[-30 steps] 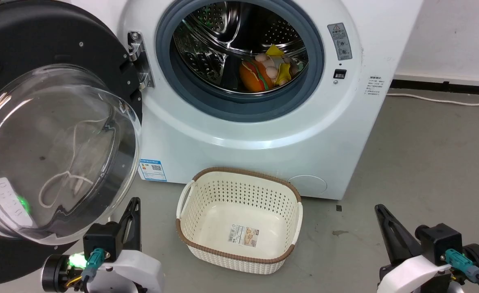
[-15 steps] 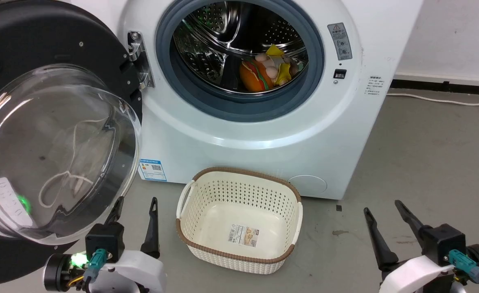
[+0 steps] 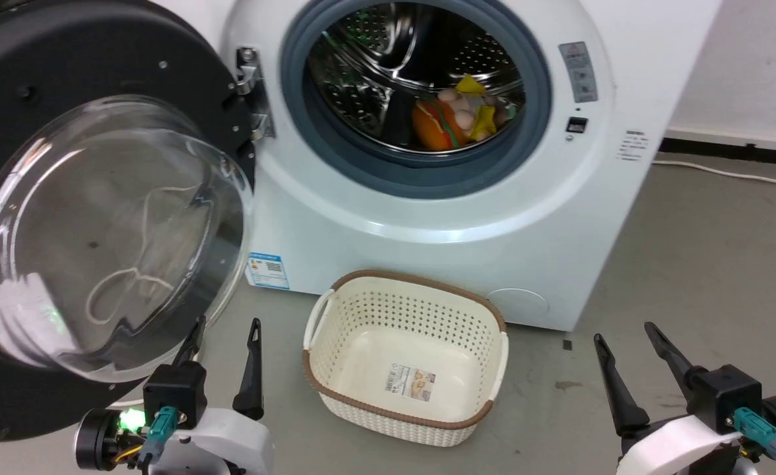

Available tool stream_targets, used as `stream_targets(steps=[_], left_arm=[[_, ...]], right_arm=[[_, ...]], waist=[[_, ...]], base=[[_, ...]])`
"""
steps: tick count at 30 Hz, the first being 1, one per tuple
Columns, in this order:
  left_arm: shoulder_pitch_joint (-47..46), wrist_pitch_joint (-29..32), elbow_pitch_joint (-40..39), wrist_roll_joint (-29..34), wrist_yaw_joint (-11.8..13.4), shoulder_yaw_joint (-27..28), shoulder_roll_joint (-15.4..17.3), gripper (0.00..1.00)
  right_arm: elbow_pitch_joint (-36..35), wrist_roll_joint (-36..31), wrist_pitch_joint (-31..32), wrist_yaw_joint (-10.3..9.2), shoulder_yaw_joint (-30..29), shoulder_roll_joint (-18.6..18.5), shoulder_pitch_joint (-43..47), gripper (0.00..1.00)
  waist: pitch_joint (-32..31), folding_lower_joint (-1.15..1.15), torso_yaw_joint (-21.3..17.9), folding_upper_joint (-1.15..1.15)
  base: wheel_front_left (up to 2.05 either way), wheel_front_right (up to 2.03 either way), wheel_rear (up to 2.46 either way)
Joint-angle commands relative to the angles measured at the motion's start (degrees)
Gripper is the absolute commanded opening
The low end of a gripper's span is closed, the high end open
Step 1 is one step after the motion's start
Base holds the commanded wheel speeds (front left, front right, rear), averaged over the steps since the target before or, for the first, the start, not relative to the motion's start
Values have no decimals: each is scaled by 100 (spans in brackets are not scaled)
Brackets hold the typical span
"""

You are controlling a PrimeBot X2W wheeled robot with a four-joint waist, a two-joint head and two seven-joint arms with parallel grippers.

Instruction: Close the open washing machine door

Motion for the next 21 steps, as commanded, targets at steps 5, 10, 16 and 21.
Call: stream_targets(steps=[5,10,16,21], left_arm=[[-54,-120,32,8,39,-65,78,100],[-42,-180,32,-5,65,-76,117,100],[-2,-252,-34,-23,149,-47,137,100],[60,-312,-98,-33,222,-16,147,100]], right_arm=[[26,24,-116,1,-6,6,22,100],[44,21,-176,1,54,7,12,100],[131,-1,-248,1,188,8,-100,100],[229,-11,-308,2,314,9,-217,100]], waist=[[-29,0,274,0],[-31,0,475,0],[18,0,652,0],[55,0,795,0]], base=[[0,0,0],[0,0,0],[0,0,0],[0,0,0]])
